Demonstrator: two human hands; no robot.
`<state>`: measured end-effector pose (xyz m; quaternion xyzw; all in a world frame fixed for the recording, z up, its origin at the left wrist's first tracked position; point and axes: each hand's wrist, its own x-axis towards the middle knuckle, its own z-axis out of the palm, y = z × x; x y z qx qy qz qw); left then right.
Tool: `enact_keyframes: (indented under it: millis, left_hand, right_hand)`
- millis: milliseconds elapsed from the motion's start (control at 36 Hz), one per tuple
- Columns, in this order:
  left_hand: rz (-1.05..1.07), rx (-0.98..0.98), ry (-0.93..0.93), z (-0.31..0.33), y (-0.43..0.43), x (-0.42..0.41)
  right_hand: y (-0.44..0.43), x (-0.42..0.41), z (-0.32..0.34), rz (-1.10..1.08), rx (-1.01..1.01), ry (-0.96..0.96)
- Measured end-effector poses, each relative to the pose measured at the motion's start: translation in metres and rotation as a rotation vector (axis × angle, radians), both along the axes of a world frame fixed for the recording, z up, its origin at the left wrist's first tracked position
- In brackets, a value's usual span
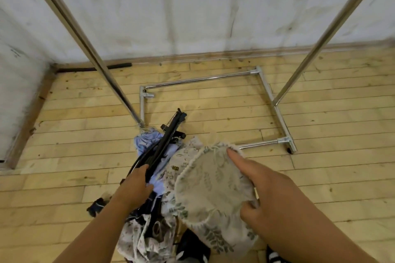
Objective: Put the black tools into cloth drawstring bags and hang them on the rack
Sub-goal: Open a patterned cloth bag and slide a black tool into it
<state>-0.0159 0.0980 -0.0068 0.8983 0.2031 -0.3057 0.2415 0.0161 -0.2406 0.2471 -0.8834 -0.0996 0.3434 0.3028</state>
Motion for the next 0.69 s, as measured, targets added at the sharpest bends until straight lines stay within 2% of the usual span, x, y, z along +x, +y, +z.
enact_keyframes:
  millis: [139,222,333,472,583,694]
  left_hand:
    - [0.1,-0.033,0.104,-0.018,-0.006,0.02]
    - [0.134,0.015,0.15,-0.024,-0.013,0.021]
    - [0.114,0.181,0.153,-0.031,-0.013,0.02]
    - [0.016,0.228,0.24,-0.03,-0.024,0.02]
    - [0.045,0.2,0.129,-0.015,-0.027,0.023]
    - [0.104,0.018,0.03,0.016,-0.031,0.025]
  right_hand:
    - [0.008,0.001,-0.005,0.085,-0.037,0.016]
    - [0.009,0.003,-0.004,0.097,-0.044,0.048]
    - [0.007,0.008,-0.003,0.095,-0.07,0.091]
    - [0.002,0.006,-0.006,0.097,-0.062,0.064]
    - [0.0,0.006,-0.004,0.062,-0.055,0.054]
    - [-0.006,0.004,0.001,0.026,-0.038,-0.01]
